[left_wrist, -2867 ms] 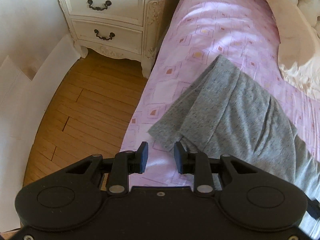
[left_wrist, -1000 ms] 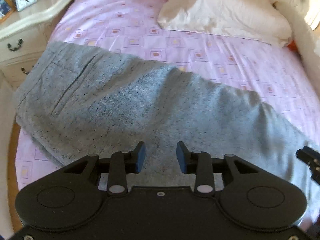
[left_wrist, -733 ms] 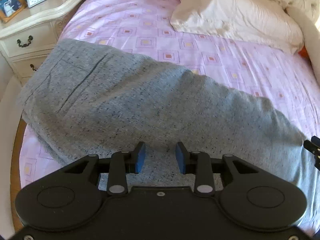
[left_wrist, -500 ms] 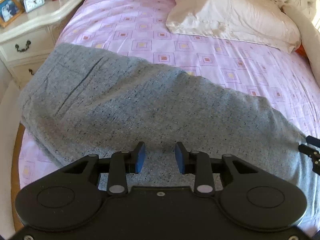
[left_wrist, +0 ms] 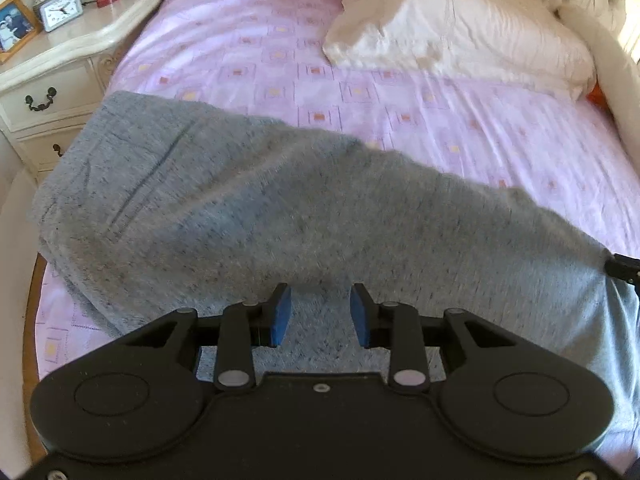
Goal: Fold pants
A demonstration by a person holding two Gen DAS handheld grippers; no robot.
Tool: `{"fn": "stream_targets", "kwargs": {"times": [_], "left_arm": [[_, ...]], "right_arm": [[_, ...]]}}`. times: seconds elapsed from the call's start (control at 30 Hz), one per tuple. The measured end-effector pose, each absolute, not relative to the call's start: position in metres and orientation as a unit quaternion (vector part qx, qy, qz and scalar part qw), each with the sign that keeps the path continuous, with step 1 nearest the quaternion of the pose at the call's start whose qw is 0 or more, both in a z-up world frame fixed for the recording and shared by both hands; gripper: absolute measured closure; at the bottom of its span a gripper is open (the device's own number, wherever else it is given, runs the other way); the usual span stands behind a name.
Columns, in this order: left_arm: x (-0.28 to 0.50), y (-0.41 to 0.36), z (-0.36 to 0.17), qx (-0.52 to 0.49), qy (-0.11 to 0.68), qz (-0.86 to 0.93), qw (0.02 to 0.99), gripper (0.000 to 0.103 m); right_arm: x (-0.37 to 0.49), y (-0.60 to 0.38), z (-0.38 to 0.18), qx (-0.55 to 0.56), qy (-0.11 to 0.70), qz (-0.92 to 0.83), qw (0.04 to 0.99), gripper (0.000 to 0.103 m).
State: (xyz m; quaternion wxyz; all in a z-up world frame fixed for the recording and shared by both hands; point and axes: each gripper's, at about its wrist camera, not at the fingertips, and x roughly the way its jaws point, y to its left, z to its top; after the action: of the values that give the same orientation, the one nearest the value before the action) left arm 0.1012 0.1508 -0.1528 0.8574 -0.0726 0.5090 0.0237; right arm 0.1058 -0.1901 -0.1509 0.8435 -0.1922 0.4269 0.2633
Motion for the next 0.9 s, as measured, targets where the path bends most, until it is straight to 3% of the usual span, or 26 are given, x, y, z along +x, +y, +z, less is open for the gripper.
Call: {"fn": "stream_targets", "kwargs": {"times": [0.07,0.17,0.43,0.47,0.53,0.7,0.9], "left_arm": [[0.106,0.146,-0.158,-0.054,0.529,0.02,0.847,0.062],[0.108,0.138,-0.162,-0.033,0.538,0.022,0.842,0.062],[0.109,0.145,-0.161,-0.055,0.54,0.018,0.84,0.062],[0.109,0.145,-0.161,-0.055,0.539,0.018,0.84,0.062],[0.108,0.145,-0.16,-0.053,0.539,0.017,0.84,0.062],[0.106,0.15,-0.154,-0.067,0.53,0.012,0.845,0.062],[0.115,0.158,-0.126,-0.118,0.483,-0.009,0.867,0.062]], "right_arm": [[0.11,-0.192,-0.135,-0.117,0.414,0.267,0.862,0.077],[0.126,-0.185,-0.118,-0.007,0.399,0.311,0.863,0.063],[0.188,-0.125,-0.156,0.044,0.5,0.349,0.791,0.063],[0.181,-0.119,-0.157,0.038,0.503,0.365,0.782,0.068],[0.154,-0.104,-0.146,-0.02,0.472,0.389,0.791,0.078],[0.077,-0.075,-0.139,-0.212,0.376,0.414,0.802,0.079],[0.03,-0.065,-0.15,-0.355,0.278,0.395,0.801,0.079]]}}
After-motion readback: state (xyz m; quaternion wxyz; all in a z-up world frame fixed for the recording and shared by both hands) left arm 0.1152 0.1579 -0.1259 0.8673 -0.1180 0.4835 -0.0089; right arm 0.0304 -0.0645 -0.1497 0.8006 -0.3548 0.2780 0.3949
